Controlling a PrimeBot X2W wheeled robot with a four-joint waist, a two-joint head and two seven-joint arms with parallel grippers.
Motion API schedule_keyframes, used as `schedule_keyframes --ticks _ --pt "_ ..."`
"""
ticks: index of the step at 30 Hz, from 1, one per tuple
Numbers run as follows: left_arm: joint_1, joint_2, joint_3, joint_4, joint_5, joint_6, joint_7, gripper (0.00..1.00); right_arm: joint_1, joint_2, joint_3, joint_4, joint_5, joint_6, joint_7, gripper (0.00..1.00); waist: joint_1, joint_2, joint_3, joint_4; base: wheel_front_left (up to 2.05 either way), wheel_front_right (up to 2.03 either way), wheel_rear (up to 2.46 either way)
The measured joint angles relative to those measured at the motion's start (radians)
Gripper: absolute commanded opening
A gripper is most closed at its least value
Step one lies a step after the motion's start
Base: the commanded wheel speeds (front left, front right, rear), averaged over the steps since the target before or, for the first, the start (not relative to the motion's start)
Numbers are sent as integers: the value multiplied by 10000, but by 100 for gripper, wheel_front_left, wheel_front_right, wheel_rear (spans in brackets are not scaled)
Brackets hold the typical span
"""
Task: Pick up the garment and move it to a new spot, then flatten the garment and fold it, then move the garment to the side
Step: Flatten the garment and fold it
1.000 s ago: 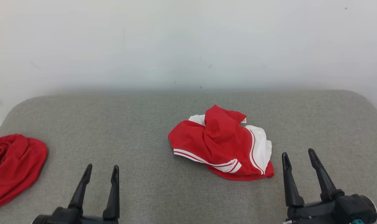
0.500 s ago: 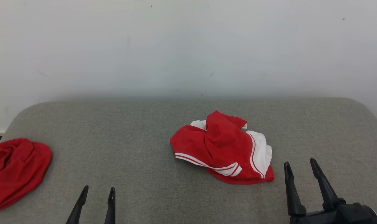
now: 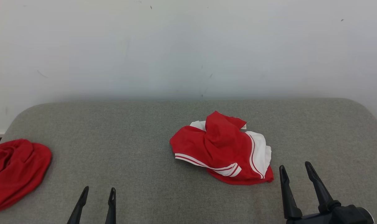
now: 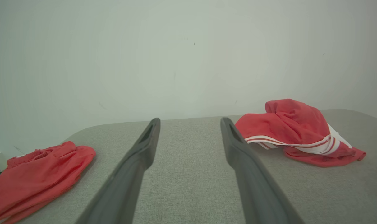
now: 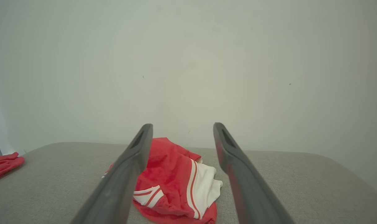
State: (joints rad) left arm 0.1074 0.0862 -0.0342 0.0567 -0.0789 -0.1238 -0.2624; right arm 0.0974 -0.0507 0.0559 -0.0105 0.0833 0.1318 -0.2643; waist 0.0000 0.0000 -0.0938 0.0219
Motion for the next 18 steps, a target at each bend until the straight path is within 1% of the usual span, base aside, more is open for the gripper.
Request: schedule_keyframes --ticks 18 --pt "-13 -65 -136 13 174 -56 0 100 22 2 65 59 33 0 0 100 0 0 -49 75 0 0 0"
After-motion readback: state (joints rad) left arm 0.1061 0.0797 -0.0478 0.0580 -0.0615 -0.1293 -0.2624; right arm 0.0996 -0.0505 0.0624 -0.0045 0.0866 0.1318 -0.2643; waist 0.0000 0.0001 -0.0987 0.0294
